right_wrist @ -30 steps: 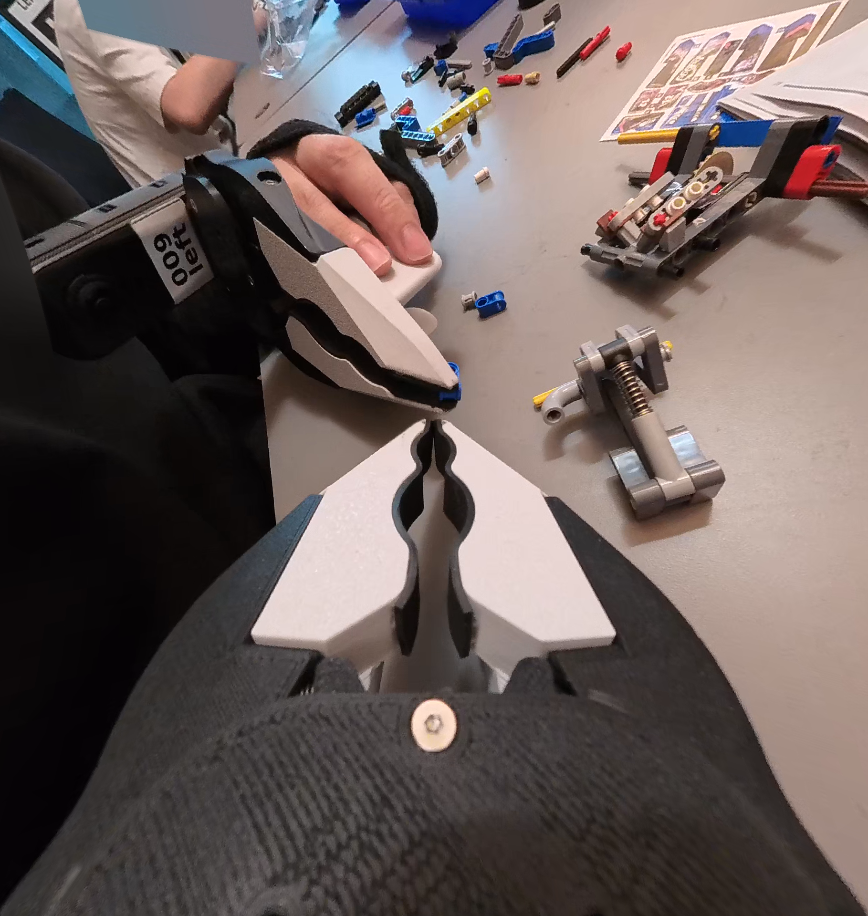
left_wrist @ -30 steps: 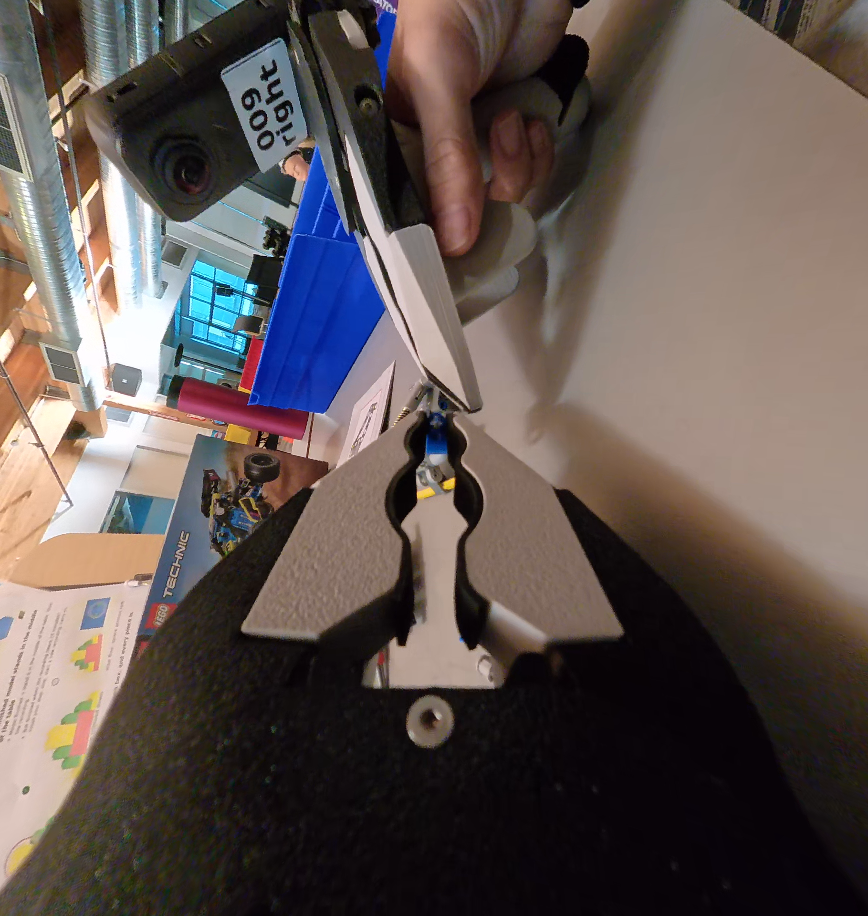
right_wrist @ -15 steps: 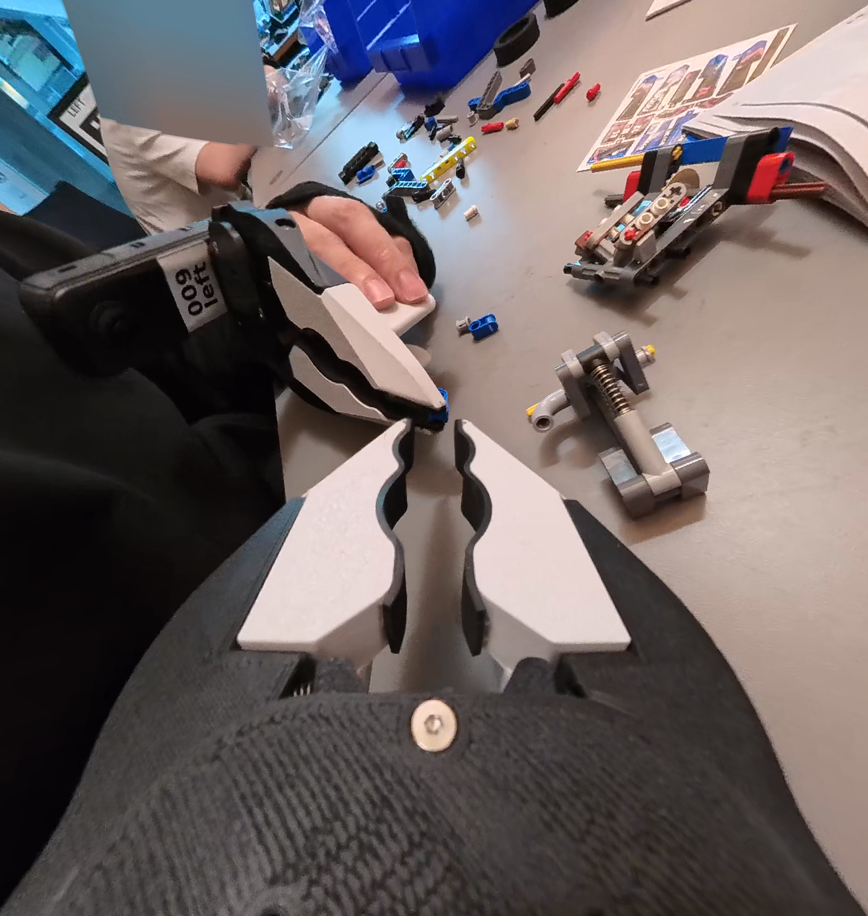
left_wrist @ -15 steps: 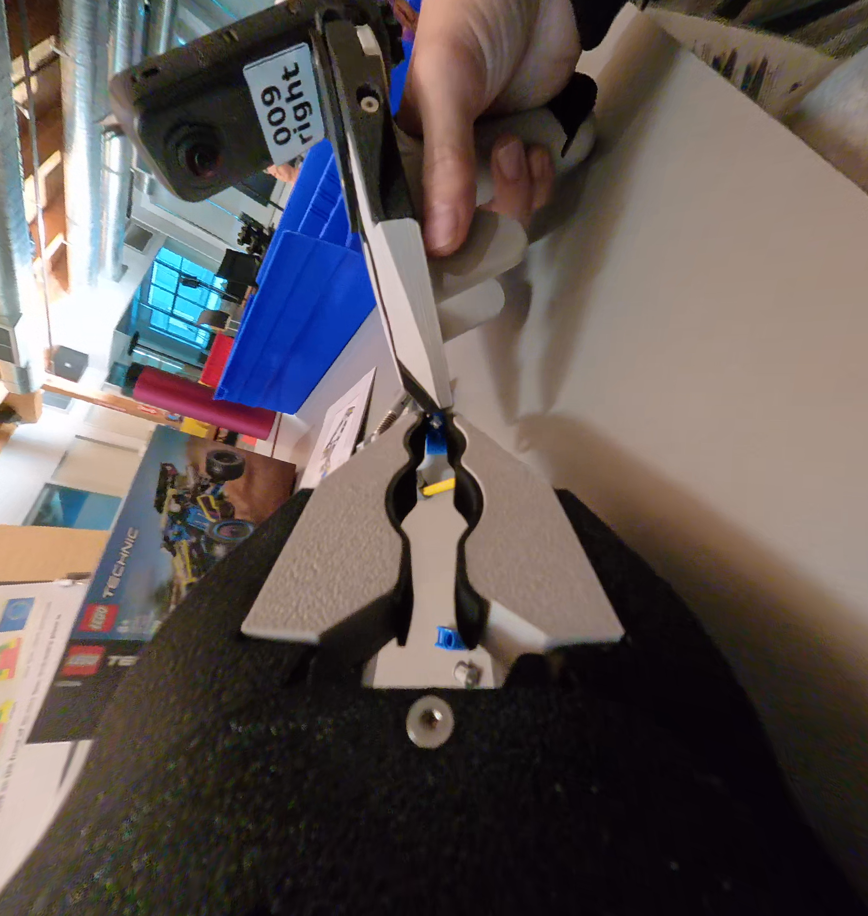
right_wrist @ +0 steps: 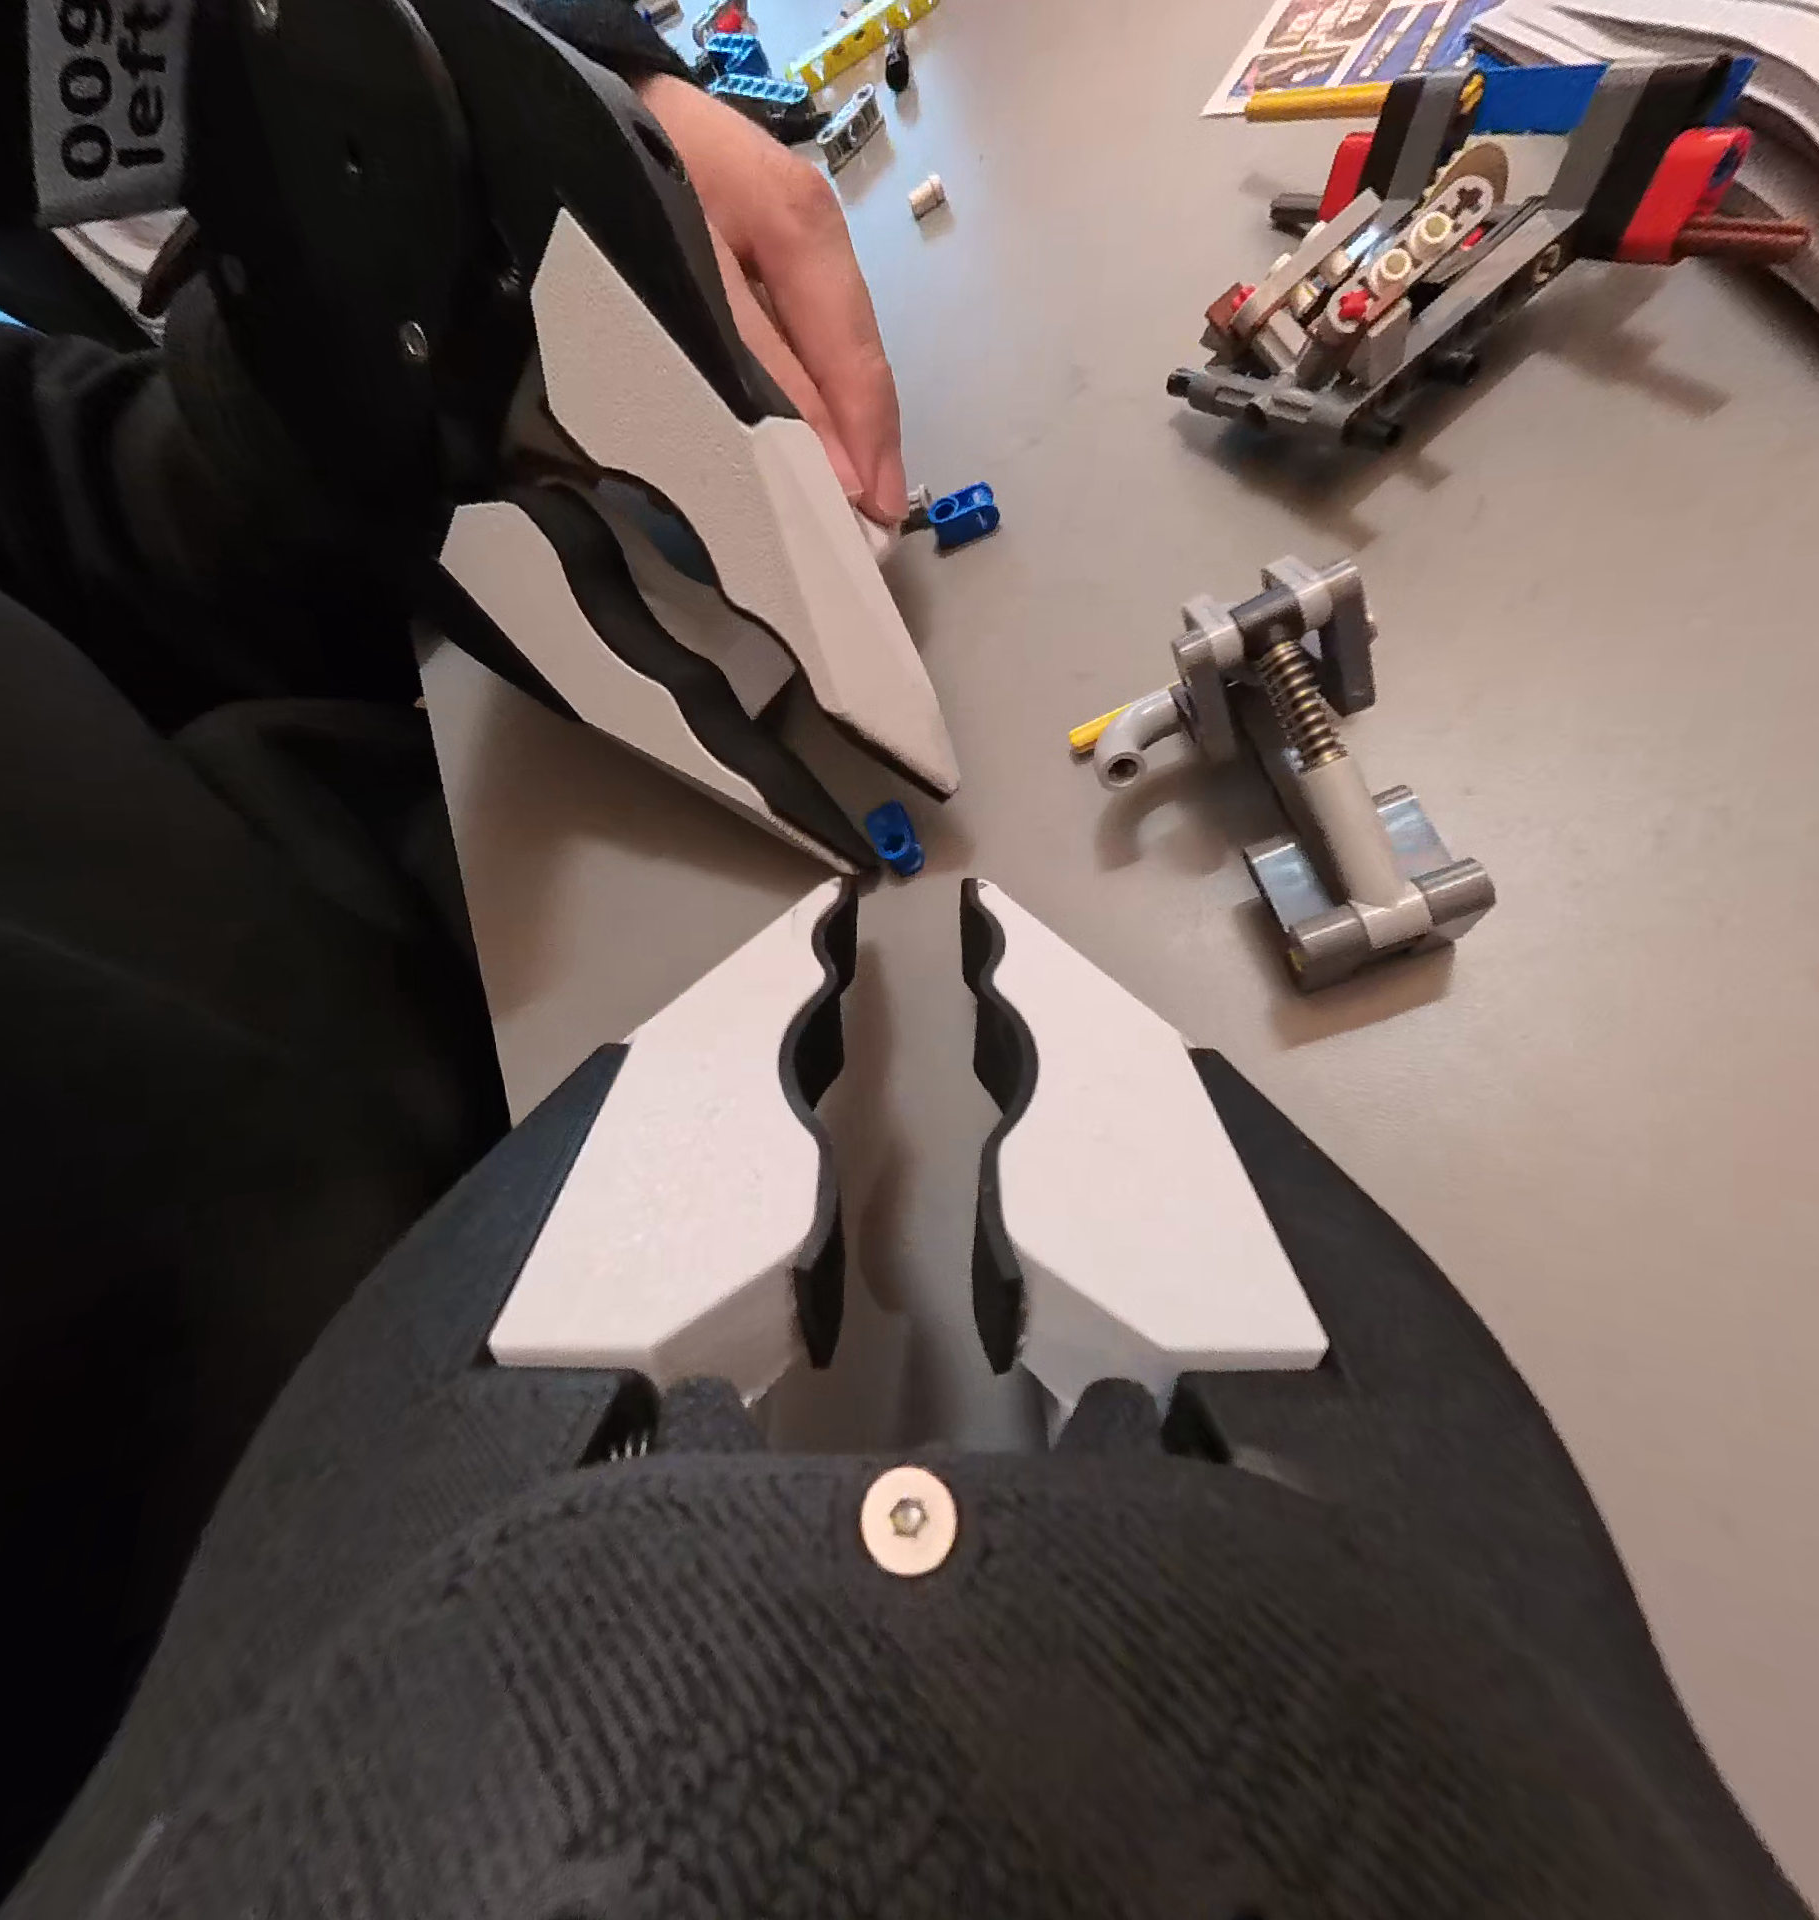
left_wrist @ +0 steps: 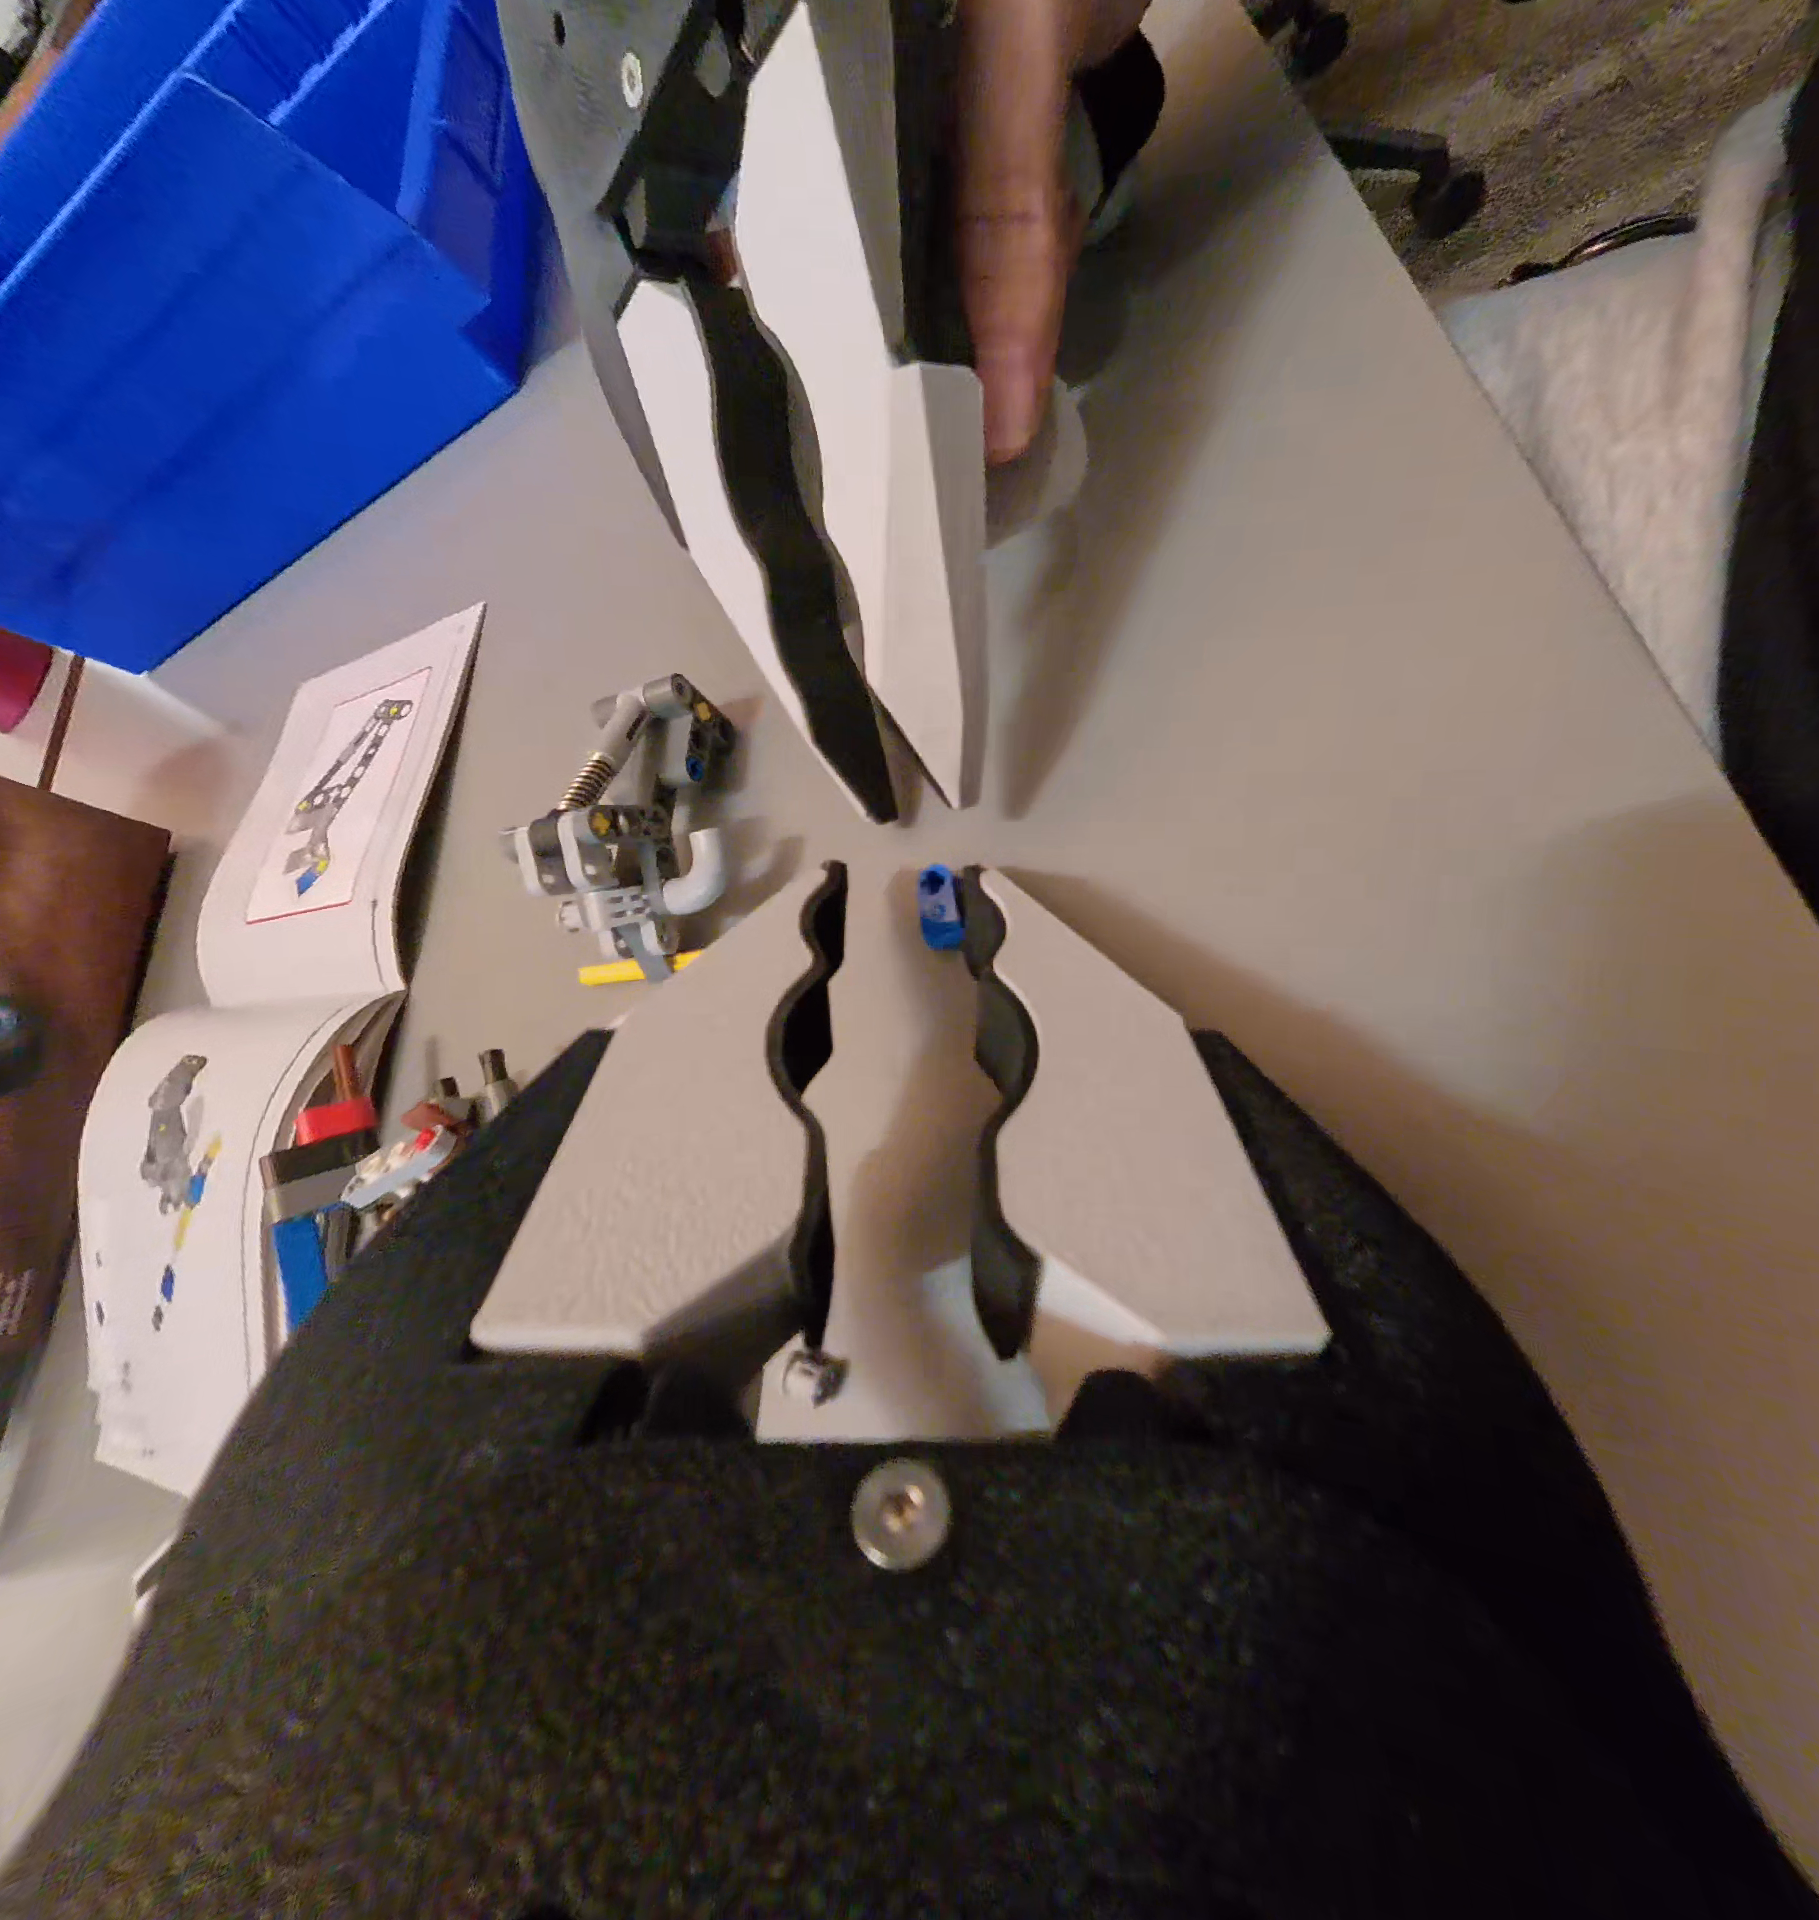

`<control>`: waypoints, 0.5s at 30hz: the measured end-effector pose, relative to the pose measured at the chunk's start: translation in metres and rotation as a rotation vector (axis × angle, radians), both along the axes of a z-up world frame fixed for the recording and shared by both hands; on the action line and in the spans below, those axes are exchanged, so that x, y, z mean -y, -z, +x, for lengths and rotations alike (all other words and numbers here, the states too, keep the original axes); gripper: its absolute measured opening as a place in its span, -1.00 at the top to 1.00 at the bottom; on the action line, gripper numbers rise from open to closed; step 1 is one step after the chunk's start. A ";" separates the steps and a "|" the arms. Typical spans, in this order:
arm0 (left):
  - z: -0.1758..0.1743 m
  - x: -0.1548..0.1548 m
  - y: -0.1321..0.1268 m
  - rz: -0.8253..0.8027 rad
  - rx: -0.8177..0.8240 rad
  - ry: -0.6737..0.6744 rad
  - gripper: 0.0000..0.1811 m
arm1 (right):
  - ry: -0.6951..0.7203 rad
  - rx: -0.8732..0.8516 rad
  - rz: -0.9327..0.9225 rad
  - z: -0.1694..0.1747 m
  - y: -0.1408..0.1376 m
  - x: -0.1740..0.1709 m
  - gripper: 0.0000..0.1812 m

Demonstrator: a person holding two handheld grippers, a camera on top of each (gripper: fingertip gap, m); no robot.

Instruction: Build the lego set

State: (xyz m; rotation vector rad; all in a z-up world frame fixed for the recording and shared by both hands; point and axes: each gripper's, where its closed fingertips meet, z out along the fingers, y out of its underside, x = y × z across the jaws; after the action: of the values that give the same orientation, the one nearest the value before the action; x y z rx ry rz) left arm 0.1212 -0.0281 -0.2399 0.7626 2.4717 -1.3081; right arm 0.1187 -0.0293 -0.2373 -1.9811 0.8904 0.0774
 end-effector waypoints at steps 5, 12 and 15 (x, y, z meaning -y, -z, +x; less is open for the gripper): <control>0.000 -0.008 0.002 0.029 -0.040 0.000 0.83 | -0.038 0.108 -0.071 0.000 -0.001 -0.004 0.81; -0.002 -0.010 0.000 0.002 -0.008 0.026 0.81 | -0.116 0.278 -0.254 0.003 0.009 -0.011 0.81; -0.002 -0.010 0.001 0.009 -0.016 0.023 0.83 | -0.141 0.310 -0.272 0.002 0.009 -0.013 0.81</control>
State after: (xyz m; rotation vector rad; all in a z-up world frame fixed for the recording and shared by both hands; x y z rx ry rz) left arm 0.1196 -0.0182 -0.2409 0.7878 2.4899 -1.3161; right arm 0.1207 -0.0159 -0.2466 -2.2288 0.5829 -0.2780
